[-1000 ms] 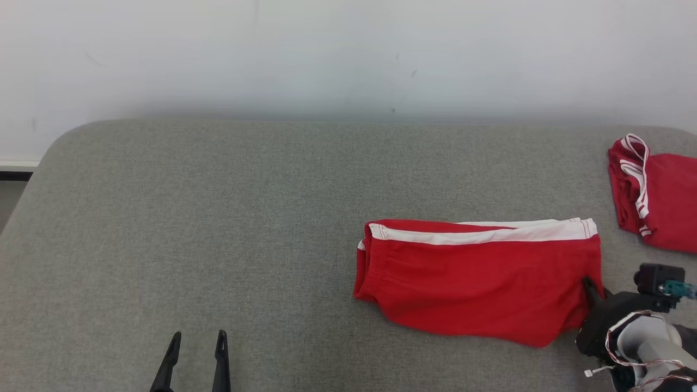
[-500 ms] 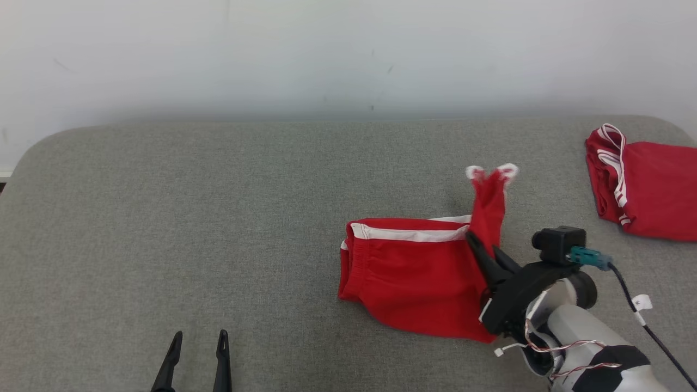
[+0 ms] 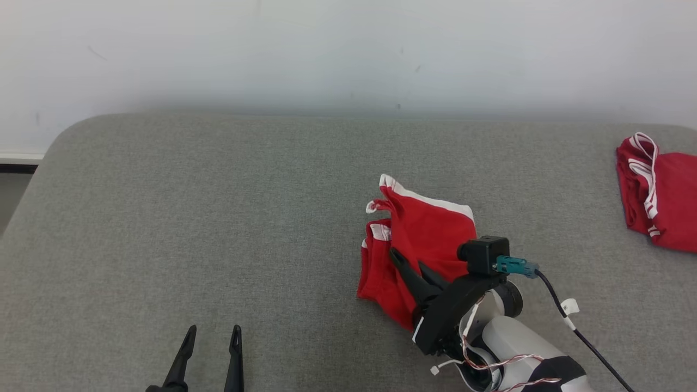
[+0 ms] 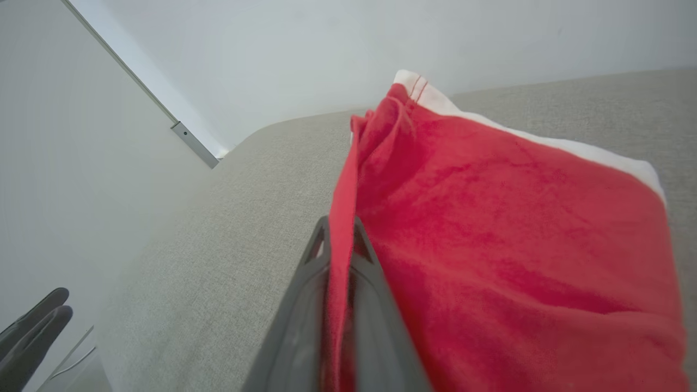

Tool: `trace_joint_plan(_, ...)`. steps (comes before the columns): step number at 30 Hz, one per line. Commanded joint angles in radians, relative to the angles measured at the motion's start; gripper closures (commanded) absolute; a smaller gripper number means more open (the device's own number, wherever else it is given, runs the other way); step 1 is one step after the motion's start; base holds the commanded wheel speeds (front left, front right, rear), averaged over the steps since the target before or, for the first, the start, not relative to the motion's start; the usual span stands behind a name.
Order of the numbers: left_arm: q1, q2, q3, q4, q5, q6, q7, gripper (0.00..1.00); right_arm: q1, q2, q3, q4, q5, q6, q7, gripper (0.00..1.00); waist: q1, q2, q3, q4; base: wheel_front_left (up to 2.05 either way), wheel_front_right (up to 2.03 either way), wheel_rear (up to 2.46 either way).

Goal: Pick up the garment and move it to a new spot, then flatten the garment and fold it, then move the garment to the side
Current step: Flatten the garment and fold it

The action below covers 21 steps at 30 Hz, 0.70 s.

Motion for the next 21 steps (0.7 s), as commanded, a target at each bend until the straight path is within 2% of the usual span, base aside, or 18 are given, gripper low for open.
trace_joint_plan(1,-0.010,-0.001,-0.004,0.004,-0.006,-0.001,-0.003,0.00,-0.006,0.011,-0.001,0.014,-0.013,-0.003,0.006,1.00,-0.0001,0.0000,0.002,0.013,0.00,0.00,0.00)
trace_joint_plan(7,-0.011,-0.001,-0.018,0.009,-0.012,0.007,-0.003,0.00,-0.002,0.061,-0.003,0.077,-0.025,-0.003,0.010,1.00,-0.0001,0.0000,-0.001,0.032,0.00,0.00,0.00)
trace_joint_plan(8,-0.010,-0.001,-0.018,0.009,-0.013,0.007,-0.003,0.00,-0.005,0.063,0.001,0.077,-0.031,-0.003,0.000,0.67,-0.0001,0.0000,-0.001,0.033,0.00,0.00,0.00)
trace_joint_plan(9,-0.008,-0.001,-0.019,0.009,-0.014,0.008,-0.003,0.00,-0.007,0.064,0.003,0.069,-0.035,-0.003,-0.021,0.07,-0.0001,0.0000,-0.002,0.032,0.00,0.00,0.00)
trace_joint_plan(10,-0.006,-0.001,-0.019,0.009,-0.014,0.008,-0.003,0.00,-0.008,0.062,-0.004,0.066,-0.034,-0.003,-0.042,0.00,-0.0001,0.0000,-0.003,0.031,0.00,0.00,0.00)
trace_joint_plan(16,0.010,-0.001,-0.009,0.014,-0.010,0.014,-0.003,0.00,-0.004,0.019,-0.050,0.049,-0.064,-0.003,-0.128,0.00,-0.0001,0.0000,-0.014,0.012,0.00,0.00,0.00)
trace_joint_plan(21,0.014,-0.001,-0.003,0.011,-0.007,0.016,-0.003,0.00,0.029,-0.030,-0.158,0.020,-0.107,-0.003,-0.156,0.00,-0.0001,0.0000,-0.027,-0.005,0.00,0.00,0.00)
